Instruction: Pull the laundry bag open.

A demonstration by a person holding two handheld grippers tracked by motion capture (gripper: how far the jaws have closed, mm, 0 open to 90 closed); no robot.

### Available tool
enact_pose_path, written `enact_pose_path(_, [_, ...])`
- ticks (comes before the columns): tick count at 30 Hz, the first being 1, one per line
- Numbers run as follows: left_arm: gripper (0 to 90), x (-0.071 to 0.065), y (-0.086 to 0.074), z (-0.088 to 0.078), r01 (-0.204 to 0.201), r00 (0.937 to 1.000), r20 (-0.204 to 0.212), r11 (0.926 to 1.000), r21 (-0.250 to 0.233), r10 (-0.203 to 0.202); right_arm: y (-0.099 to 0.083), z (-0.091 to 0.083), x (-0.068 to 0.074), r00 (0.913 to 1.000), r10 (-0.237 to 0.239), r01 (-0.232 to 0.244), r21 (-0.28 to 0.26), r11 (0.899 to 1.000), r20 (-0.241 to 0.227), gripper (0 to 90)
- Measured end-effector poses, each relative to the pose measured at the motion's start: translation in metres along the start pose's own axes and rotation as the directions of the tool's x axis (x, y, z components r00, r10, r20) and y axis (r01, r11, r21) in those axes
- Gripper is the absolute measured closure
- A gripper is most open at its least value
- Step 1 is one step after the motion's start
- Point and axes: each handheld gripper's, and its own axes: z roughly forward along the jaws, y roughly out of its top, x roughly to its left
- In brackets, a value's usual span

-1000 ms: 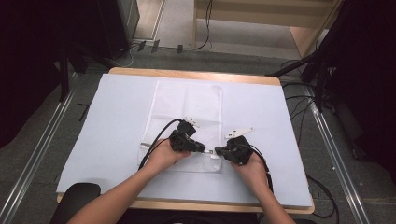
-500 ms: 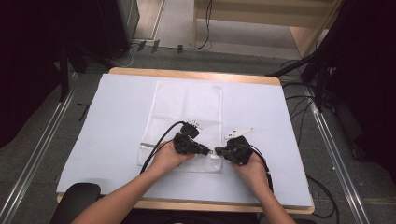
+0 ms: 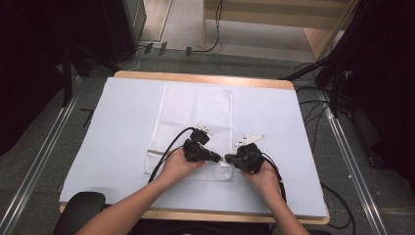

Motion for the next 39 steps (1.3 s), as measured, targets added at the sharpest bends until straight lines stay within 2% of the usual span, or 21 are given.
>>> enact_pose_path(4, [84.1, 0.0, 0.0, 0.001, -0.011, 0.9999, 0.001, 0.9999, -0.01, 0.011, 0.0, 0.0, 0.0, 1.0, 0.001, -0.001, 0.001, 1.0, 0.0, 89.5])
enact_pose_path(12, [87.6, 0.005, 0.001, 0.0, 0.012, 0.9988, 0.048, 0.9998, 0.017, -0.013, -0.002, 0.0, 0.0, 1.0, -0.009, 0.009, -0.013, 1.0, 0.0, 89.9])
enact_pose_path(17, [87.8, 0.008, 0.002, -0.001, 0.016, 0.9981, 0.06, 0.9993, 0.033, -0.018, -0.003, 0.0, 0.001, 0.9996, -0.029, 0.029, -0.022, 0.999, 0.004, 90.0])
enact_pose_path(24, [88.0, 0.012, 0.003, -0.004, 0.039, 0.9953, 0.086, 0.998, 0.05, -0.044, -0.005, 0.001, 0.0, 0.9987, -0.051, 0.051, -0.038, 0.998, -0.002, 90.0])
enact_pose_path(29, [88.0, 0.018, 0.002, -0.011, 0.079, 0.9921, 0.093, 0.9952, 0.058, -0.085, -0.006, 0.001, -0.001, 0.9985, -0.053, 0.053, -0.043, 0.998, -0.011, 90.0])
enact_pose_path(35, [87.9, 0.022, 0.001, -0.017, 0.084, 0.9904, 0.105, 0.994, 0.07, -0.091, -0.007, 0.001, -0.002, 0.9985, -0.054, 0.053, -0.047, 0.997, -0.015, 90.0])
enact_pose_path(38, [87.9, 0.024, 0.0, -0.019, 0.101, 0.9879, 0.11, 0.9923, 0.071, -0.109, -0.007, 0.001, -0.002, 0.9985, -0.051, 0.049, -0.054, 0.997, -0.021, 90.0])
enact_pose_path(39, [87.9, 0.025, -0.001, -0.02, 0.095, 0.9891, 0.106, 0.9929, 0.072, -0.103, -0.008, 0.001, -0.002, 0.9985, -0.05, 0.048, -0.056, 0.997, -0.022, 90.0])
